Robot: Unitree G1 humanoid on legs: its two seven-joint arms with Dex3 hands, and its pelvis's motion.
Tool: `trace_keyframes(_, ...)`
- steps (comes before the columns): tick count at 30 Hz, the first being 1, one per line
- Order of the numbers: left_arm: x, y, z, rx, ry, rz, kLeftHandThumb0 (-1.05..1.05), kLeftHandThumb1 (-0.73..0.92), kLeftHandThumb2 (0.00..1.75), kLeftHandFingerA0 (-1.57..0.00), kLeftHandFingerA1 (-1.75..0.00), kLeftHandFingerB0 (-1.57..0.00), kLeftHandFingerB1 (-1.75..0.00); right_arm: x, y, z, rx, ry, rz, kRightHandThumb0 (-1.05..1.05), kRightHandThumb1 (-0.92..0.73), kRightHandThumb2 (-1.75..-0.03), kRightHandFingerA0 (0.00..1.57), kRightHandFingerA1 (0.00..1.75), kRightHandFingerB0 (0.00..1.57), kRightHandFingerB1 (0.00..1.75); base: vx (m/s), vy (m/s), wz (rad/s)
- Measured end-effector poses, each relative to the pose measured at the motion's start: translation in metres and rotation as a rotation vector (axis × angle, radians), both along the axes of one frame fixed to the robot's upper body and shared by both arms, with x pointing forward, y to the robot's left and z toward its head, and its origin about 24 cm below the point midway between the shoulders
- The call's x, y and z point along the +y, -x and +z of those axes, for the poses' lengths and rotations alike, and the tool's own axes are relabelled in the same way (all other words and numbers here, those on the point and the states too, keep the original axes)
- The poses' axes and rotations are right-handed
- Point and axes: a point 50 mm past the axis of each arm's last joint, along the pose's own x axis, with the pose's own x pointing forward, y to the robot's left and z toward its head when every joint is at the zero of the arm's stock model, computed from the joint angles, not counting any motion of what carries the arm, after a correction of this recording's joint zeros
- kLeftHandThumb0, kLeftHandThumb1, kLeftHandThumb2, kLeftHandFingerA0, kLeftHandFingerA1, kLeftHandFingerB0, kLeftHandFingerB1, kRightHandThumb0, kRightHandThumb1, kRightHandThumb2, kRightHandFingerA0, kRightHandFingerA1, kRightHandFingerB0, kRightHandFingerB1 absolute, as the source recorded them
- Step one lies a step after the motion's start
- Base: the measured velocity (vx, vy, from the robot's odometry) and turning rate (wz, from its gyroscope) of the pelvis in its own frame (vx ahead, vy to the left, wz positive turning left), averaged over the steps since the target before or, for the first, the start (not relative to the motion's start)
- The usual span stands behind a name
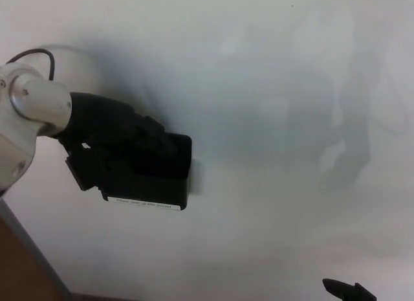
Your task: A magnetic marker holder is on the left hand side of the white board, the robot put the index and middle finger into the opening of the container and pull off the magnetic holder and hand it to a human on the left hand side.
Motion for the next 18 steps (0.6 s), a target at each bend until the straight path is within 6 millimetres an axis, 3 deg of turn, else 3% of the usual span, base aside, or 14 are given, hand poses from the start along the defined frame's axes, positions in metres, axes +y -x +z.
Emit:
trace_keyframes(1, -0.001, 0.0, 0.002, -0.021, 0.002, -0.006, -0.83, 0.51, 0.88, -0.03, -0.12, -0.1, -0.14, 0.0, 0.0, 0.0, 0.0, 0.001, 0.002, -0.57, -0.61, -0.64, 0.7, 0.51, 0.58, 0.45, 0.0, 0.0, 0.0)
trace_keyframes(5, -0.003, 0.001, 0.005, -0.091, -0.012, -0.035, -0.81, 0.48, 0.91, 0.0, -0.16, -0.11, -0.18, 0.0, 0.001, 0.0, 0.002, 0.004, 0.005, -0.54, -0.67, -0.6, 0.7, 0.47, 0.61, 0.44, 0.0, 0.0, 0.0)
trace_keyframes(6, -0.004, 0.002, 0.004, -0.108, -0.022, -0.051, -0.92, 0.63, 0.6, -0.01, -0.26, -0.05, -0.26, 0.0, 0.002, -0.001, 0.004, 0.006, 0.005, -0.57, -0.61, -0.63, 0.69, 0.49, 0.59, 0.45, 0.0, 0.0, 0.0)
trace_keyframes(16, -0.007, 0.011, -0.005, -0.219, -0.081, -0.143, -0.92, 0.63, 0.6, -0.02, -0.26, -0.04, -0.26, -0.003, 0.013, -0.004, 0.029, 0.011, 0.004, -0.53, -0.66, -0.6, 0.71, 0.47, 0.63, 0.44, 0.0, 0.0, 0.0)
trace_keyframes(17, -0.007, 0.012, -0.005, -0.228, -0.087, -0.151, -0.86, 0.49, 0.88, -0.05, -0.2, -0.05, -0.18, -0.003, 0.013, -0.004, 0.029, 0.012, 0.005, -0.54, -0.67, -0.6, 0.7, 0.47, 0.63, 0.44, 0.0, 0.0, 0.0)
trace_keyframes(18, -0.007, 0.012, -0.005, -0.229, -0.088, -0.152, -0.86, 0.49, 0.88, -0.05, -0.2, -0.05, -0.18, -0.003, 0.013, -0.004, 0.029, 0.012, 0.006, -0.54, -0.67, -0.6, 0.7, 0.47, 0.63, 0.44, 0.0, 0.0, 0.0)
